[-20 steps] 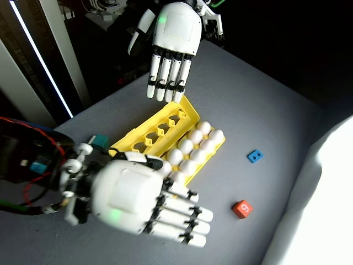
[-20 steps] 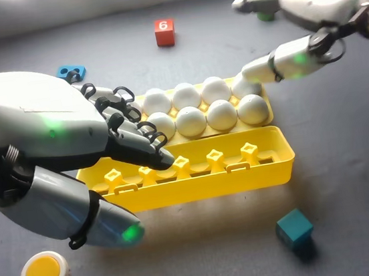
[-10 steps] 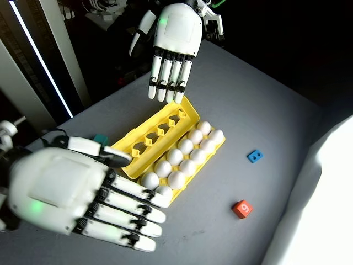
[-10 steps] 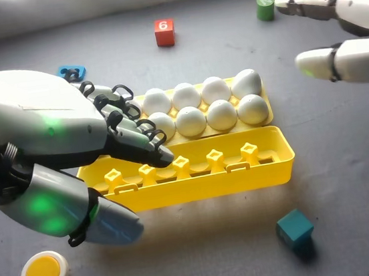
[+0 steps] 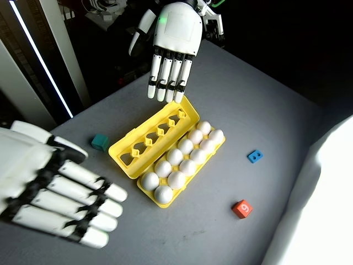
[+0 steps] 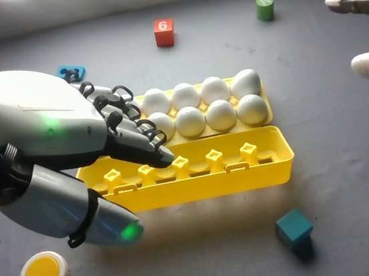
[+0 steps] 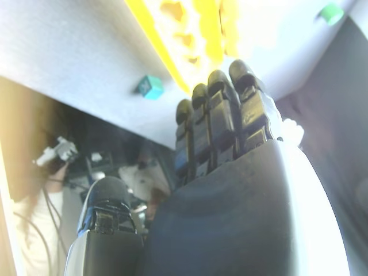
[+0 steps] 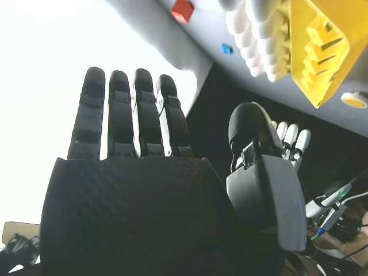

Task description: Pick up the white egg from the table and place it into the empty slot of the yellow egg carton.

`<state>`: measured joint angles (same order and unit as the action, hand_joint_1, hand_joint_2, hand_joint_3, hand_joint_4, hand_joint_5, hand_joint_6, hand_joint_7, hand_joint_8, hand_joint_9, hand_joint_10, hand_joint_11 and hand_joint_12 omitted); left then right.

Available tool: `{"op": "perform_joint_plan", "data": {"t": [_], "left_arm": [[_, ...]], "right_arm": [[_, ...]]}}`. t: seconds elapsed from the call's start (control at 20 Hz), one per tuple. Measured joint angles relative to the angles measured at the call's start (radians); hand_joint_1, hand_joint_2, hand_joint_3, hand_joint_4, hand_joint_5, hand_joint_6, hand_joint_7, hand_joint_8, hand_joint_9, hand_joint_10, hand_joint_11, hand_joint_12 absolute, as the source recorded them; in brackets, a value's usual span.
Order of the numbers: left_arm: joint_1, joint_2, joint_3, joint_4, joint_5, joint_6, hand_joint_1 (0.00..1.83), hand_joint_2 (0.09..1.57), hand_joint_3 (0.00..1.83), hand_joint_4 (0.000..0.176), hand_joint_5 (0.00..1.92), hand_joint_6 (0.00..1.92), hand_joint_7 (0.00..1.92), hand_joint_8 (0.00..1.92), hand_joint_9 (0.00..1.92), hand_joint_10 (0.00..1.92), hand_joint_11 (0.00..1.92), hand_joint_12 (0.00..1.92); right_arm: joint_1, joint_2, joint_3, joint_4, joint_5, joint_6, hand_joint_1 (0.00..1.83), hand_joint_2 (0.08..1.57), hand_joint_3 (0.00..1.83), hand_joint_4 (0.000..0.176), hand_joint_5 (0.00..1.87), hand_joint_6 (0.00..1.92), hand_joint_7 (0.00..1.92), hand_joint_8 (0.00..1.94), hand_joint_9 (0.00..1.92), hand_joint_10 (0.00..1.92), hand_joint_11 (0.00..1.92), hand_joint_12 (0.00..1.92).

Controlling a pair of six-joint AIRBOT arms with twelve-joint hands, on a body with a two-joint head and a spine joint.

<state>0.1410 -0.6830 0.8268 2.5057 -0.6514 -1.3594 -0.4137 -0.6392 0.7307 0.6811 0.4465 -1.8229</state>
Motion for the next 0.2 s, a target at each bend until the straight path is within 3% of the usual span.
{"op": "perform_joint_plan", "data": {"t": [0.2], "left_arm": [[-0.008, 0.000, 0.000, 0.000, -0.003, 0.000, 0.00, 1.23, 0.00, 0.000, 0.22, 0.00, 0.22, 0.00, 0.19, 0.00, 0.00, 0.39]], "right_arm": [[0.007, -0.006, -0.007, 0.001, -0.026, -0.011, 0.00, 1.30, 0.00, 0.000, 0.26, 0.01, 0.26, 0.01, 0.21, 0.01, 0.00, 0.54]]}}
